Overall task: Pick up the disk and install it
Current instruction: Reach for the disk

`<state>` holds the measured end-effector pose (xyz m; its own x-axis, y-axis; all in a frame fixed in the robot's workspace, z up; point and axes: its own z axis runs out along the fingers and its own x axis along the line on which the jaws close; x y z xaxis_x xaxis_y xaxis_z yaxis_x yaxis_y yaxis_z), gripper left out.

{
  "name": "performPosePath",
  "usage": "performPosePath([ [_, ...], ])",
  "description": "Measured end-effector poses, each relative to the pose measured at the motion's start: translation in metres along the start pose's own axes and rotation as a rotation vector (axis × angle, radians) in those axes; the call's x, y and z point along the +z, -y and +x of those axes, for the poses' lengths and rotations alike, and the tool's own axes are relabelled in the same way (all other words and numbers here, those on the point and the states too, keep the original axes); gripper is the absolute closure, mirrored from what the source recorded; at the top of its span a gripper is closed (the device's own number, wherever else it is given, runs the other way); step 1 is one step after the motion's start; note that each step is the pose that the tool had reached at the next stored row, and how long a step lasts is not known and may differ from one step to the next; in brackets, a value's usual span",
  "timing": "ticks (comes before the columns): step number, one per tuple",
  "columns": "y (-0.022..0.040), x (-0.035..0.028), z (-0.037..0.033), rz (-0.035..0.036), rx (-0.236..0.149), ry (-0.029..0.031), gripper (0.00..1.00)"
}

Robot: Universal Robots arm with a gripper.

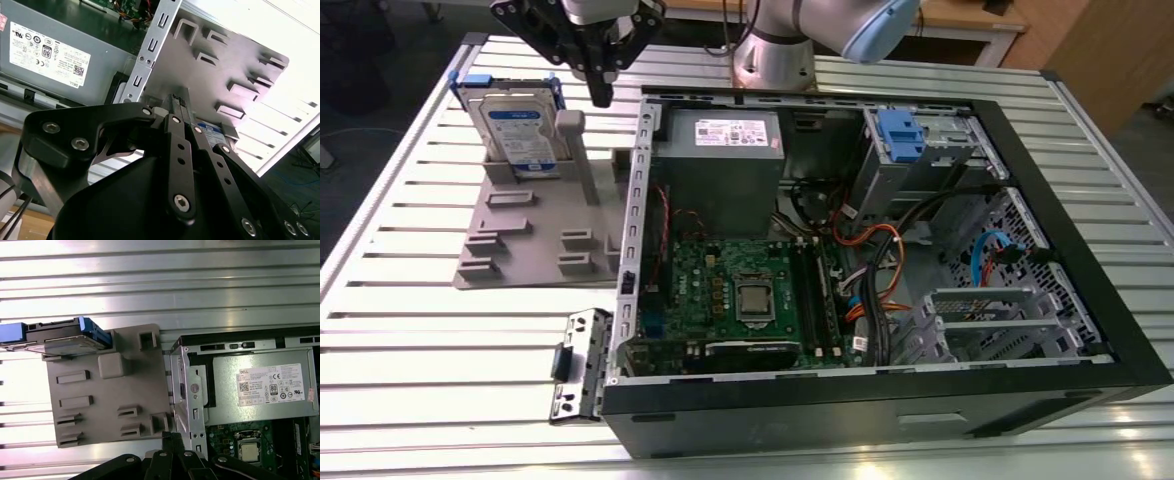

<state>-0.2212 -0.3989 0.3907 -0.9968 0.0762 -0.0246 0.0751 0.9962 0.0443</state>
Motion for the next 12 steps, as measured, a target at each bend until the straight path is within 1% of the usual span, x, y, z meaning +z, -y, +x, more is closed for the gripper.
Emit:
performPosePath([
  [12,0.0005,0.0001,0.0068,0.0001,0.0,-0.0001,0.9],
])
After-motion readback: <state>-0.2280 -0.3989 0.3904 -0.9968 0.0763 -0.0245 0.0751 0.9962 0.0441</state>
